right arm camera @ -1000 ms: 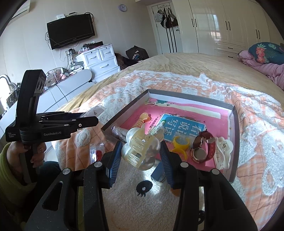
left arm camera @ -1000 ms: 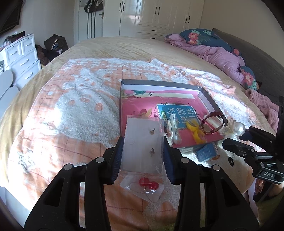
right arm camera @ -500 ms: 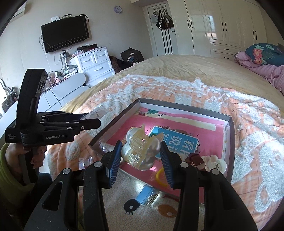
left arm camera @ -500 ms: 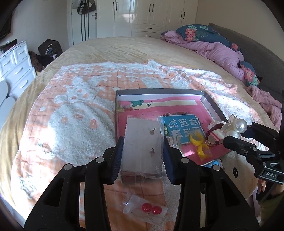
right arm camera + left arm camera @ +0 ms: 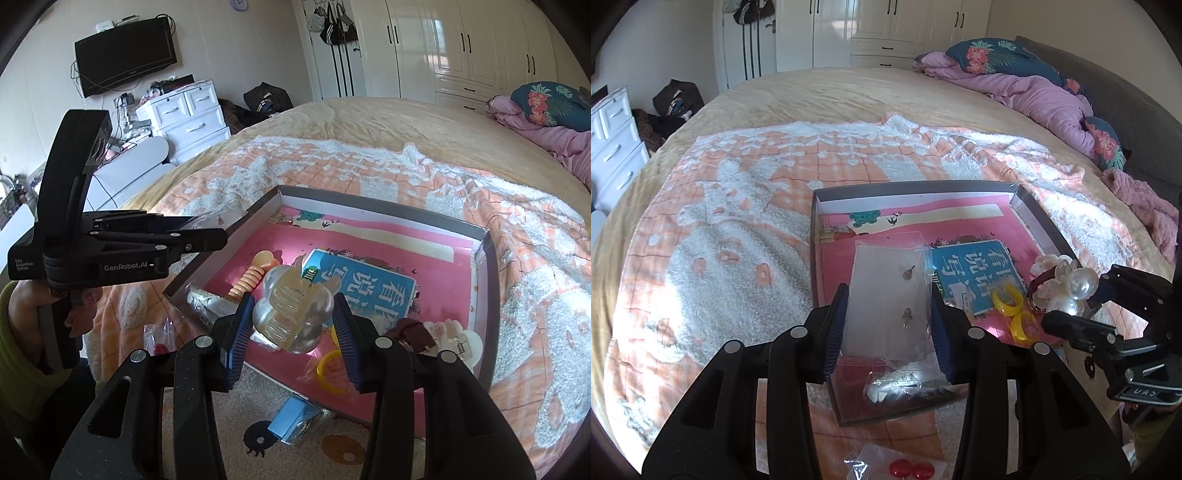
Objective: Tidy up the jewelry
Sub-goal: 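Carry the earring card with the left tool while the right tool carries the pearl clip into the box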
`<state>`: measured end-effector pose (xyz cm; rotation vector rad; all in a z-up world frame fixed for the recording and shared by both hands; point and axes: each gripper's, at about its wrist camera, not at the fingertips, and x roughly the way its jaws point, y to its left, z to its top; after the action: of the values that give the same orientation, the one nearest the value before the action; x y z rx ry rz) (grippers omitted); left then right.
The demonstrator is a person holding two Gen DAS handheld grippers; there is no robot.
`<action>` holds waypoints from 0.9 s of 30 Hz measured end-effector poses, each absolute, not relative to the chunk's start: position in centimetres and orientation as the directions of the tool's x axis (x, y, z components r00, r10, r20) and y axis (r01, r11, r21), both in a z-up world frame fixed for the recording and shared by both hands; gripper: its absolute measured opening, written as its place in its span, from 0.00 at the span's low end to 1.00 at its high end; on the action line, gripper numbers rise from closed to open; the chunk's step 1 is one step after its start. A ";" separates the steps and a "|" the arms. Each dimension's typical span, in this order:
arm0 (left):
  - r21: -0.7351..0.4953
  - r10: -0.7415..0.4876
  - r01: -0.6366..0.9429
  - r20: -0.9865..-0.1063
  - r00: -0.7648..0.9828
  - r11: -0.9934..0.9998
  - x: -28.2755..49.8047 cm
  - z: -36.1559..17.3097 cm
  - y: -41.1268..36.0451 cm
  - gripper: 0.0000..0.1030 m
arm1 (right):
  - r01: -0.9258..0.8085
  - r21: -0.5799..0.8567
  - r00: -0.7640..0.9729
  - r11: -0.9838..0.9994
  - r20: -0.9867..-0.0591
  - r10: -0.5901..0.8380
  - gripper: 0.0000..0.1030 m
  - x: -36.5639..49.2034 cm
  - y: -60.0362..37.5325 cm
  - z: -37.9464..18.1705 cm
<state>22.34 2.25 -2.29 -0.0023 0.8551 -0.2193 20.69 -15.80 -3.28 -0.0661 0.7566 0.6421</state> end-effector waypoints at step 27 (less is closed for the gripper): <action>-0.121 -0.223 0.209 -0.778 0.587 0.971 23.2 -4.6 2.3 0.33 | -0.564 0.180 0.460 0.806 -0.742 0.488 0.46 21.6 -12.9 -6.5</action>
<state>23.19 2.35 -4.64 -0.0172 0.9096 -0.2515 21.56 -12.94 -6.51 -0.0957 0.8809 0.6485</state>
